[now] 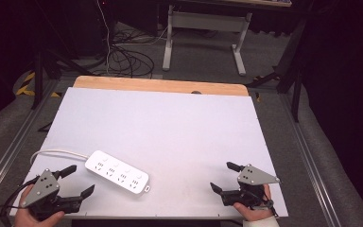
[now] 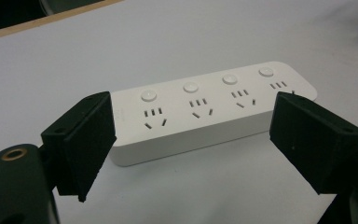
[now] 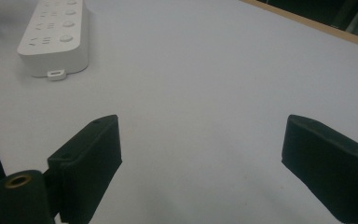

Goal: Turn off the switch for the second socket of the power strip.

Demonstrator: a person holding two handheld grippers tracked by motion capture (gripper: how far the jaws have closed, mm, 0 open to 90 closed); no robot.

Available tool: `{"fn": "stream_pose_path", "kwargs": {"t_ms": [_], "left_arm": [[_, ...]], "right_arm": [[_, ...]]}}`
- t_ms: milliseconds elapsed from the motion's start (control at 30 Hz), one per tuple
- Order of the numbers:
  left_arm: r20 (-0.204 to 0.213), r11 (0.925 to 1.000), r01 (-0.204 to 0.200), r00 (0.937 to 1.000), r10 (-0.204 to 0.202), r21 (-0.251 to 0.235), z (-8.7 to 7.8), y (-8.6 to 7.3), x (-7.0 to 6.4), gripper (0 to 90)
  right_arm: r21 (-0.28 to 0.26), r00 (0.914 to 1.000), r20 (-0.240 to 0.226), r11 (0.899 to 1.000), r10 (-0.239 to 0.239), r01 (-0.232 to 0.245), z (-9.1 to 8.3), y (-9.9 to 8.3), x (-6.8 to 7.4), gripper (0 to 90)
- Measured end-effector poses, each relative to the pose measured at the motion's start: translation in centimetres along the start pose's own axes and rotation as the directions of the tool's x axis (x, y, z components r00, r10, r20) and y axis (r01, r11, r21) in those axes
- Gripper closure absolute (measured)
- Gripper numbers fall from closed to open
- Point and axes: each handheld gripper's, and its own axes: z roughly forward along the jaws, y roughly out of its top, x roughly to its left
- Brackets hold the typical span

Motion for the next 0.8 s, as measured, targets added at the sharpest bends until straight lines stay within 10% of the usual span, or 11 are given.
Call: {"fn": "stream_pose_path", "kwargs": {"t_ms": [367,800], "left_arm": [[-0.048,0.9984,-0.055,0.9973,0.056,0.011,-0.28,0.29,-0.25,15.4],[-0.024,0.9999,-0.004,0.9997,0.004,0.011,-0.57,0.56,-0.19,21.4]], "right_arm": [[-0.012,0.9999,-0.005,1.000,-0.014,0.014,-0.10,-0.05,-0.02,12.5],[-0.012,0.9999,-0.013,1.000,-0.008,0.008,0.03,-0.04,-0.04,13.2]]}}
